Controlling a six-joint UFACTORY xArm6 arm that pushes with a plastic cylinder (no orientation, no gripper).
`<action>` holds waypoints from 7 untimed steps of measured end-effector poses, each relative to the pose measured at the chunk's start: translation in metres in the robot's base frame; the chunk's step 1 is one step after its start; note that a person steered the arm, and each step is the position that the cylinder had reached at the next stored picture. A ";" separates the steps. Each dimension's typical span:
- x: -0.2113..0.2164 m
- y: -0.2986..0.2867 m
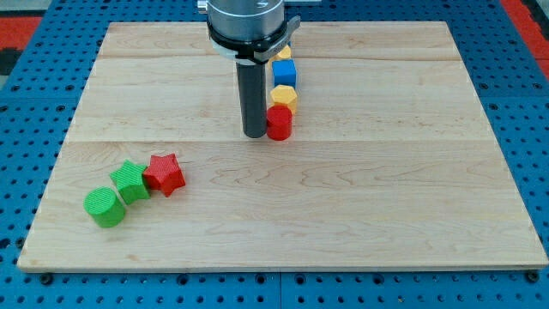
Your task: Move the red star vertically below the red circle
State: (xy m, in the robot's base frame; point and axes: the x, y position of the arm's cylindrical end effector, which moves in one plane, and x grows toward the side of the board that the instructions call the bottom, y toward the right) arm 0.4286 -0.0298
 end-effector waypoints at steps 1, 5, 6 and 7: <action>0.000 0.000; 0.021 -0.175; 0.067 -0.170; 0.066 -0.161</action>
State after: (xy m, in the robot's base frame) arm 0.4950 -0.1909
